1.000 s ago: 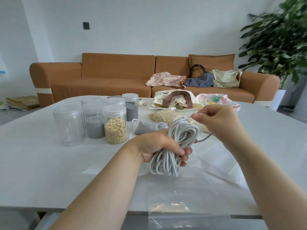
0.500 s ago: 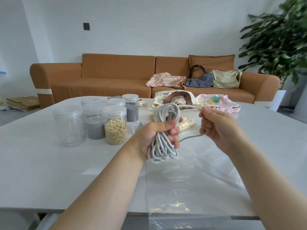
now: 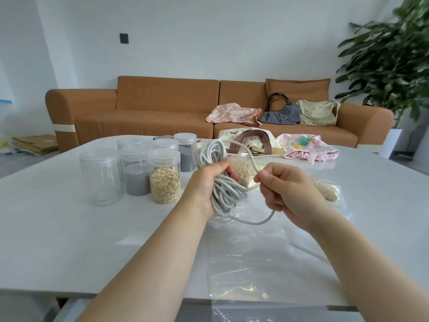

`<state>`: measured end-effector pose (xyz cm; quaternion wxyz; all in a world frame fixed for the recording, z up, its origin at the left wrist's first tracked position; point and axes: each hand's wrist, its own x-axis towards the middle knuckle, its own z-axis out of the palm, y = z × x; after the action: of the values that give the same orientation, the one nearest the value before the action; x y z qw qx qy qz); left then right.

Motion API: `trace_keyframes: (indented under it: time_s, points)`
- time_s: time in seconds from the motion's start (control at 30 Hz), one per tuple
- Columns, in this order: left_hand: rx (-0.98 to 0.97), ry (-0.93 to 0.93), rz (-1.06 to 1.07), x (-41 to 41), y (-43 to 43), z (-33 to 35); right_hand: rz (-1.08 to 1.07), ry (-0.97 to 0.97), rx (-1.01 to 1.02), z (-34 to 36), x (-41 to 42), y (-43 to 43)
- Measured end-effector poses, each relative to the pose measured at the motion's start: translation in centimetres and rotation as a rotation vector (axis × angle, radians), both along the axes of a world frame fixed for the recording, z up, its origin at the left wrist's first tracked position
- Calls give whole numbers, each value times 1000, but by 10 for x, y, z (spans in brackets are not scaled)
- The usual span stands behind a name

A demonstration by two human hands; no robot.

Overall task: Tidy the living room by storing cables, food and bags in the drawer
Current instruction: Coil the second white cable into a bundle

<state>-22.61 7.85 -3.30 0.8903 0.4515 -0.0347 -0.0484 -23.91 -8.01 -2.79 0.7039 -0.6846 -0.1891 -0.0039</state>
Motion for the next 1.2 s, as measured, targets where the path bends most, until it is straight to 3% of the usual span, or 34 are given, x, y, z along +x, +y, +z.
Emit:
trace_keyframes:
  time_s: [0.27,0.4,0.63,0.77,0.93,1.07,1.2]
  points:
    - [-3,14,-88,-3,-1,1,9,-10,-263,2,-7,4]
    - [-50,-60,-190,-6,-2,3,112,129,-293,6,-7,-2]
    - [-174,-115,-191,-11,-1,6,173,228,-329,7,-7,2]
    - [-203,-171,-203,-11,0,8,54,201,-379,7,-5,2]
    - [-207,-171,-115,-9,0,6,-280,23,-611,5,4,0]
    - [-271,-180,-57,-6,1,7,-224,27,-525,5,1,2]
    - [-403,-269,-104,-5,9,8,-120,95,-258,-2,10,-5]
